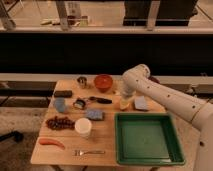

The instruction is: Place apple in purple bowl

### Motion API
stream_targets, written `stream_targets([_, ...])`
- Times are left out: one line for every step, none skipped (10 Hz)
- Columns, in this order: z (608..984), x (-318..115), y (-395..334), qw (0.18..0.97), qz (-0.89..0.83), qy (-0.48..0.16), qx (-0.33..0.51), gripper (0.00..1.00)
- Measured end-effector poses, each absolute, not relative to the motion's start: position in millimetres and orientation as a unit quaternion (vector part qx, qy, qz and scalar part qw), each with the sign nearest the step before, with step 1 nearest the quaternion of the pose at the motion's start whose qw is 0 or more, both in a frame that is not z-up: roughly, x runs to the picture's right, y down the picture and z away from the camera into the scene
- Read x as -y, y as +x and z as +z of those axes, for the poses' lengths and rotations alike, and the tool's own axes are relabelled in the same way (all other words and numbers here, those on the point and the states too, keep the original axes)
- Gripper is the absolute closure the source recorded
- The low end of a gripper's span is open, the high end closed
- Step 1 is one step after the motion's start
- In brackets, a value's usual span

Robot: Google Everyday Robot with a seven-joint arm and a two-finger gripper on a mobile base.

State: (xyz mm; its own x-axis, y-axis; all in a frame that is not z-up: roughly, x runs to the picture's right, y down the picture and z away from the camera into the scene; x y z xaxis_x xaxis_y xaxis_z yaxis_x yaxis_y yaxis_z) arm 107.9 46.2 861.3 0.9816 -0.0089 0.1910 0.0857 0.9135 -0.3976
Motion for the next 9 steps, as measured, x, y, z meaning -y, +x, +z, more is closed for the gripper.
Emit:
stream_targets([867,-49,114,0.974,-0.017,-0.209,0.090,0.20])
stream_targets([874,-53,120,0.974,-0.011,-0.211,0.086,0.20])
stream_targets([876,-55,124,0.973,-0.007,-0.213,0.084,0.20])
stream_targets([880,-58,129,0.973,-0.002,-0.216,0.081,0.20])
stream_targets([887,-66,135,0.972,0.002,-0.222,0.078,0.20])
stream_targets([891,-69,137,0.971,0.003,-0.225,0.076,0.20])
stream_targets([893,-70,136,0.971,0.004,-0.227,0.076,0.20])
stream_targets([895,-72,136,0.970,0.004,-0.233,0.074,0.20])
stream_targets([896,-74,137,0.969,0.006,-0.235,0.074,0.20])
